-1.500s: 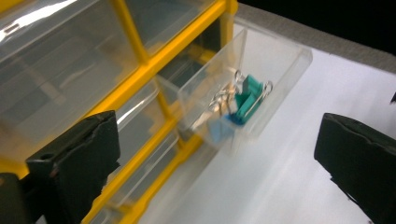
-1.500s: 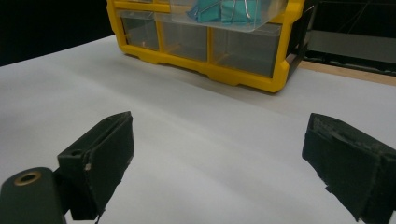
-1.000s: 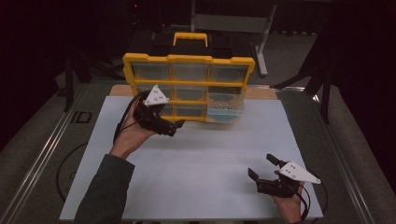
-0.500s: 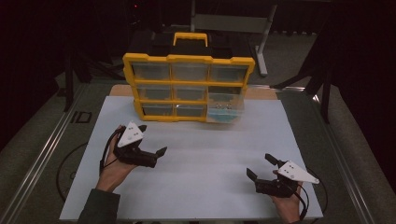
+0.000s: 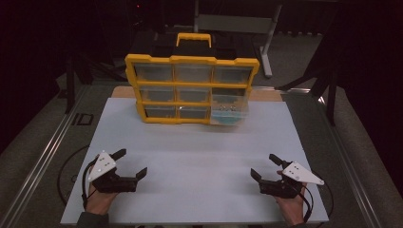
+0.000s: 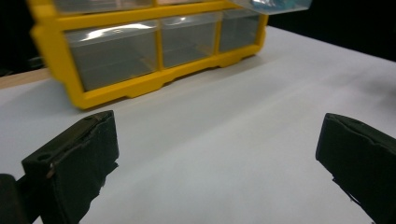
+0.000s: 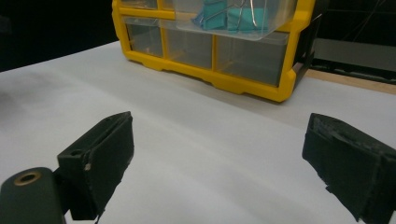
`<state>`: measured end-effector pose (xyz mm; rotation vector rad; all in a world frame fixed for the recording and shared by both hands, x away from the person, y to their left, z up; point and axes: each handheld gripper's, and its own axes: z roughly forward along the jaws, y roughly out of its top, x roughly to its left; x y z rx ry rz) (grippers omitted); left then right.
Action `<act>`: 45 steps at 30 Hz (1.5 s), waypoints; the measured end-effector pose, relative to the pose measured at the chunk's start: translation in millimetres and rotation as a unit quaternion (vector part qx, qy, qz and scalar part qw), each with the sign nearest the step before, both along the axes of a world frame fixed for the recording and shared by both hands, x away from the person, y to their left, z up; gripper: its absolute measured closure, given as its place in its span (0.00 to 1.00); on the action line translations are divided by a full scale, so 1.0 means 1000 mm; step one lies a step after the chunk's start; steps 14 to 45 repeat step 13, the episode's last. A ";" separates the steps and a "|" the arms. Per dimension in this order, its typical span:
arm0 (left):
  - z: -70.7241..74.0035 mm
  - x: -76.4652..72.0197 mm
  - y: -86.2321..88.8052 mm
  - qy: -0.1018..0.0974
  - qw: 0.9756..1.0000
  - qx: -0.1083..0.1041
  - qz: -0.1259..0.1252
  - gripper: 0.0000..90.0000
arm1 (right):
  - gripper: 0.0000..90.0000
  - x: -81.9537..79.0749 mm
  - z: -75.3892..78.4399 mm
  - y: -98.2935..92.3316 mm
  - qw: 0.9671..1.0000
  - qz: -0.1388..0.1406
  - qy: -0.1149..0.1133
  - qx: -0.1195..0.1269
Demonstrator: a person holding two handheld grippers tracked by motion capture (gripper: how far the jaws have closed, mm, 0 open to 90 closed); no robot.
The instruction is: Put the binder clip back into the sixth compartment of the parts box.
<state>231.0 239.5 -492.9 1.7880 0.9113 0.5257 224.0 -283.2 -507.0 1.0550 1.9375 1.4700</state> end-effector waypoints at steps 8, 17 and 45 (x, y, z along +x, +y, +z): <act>0.001 -0.006 0.013 -0.018 0.999 -0.013 0.032 0.00 | 0.10 -0.001 0.000 0.000 1.000 -0.001 -0.002 -0.003; -0.002 -0.006 0.015 -0.016 0.999 -0.012 0.036 0.00 | 0.10 -0.001 -0.001 0.002 1.000 0.002 -0.002 -0.007; -0.002 -0.006 0.015 -0.016 0.999 -0.012 0.036 0.00 | 0.10 -0.001 -0.001 0.002 1.000 0.002 -0.002 -0.007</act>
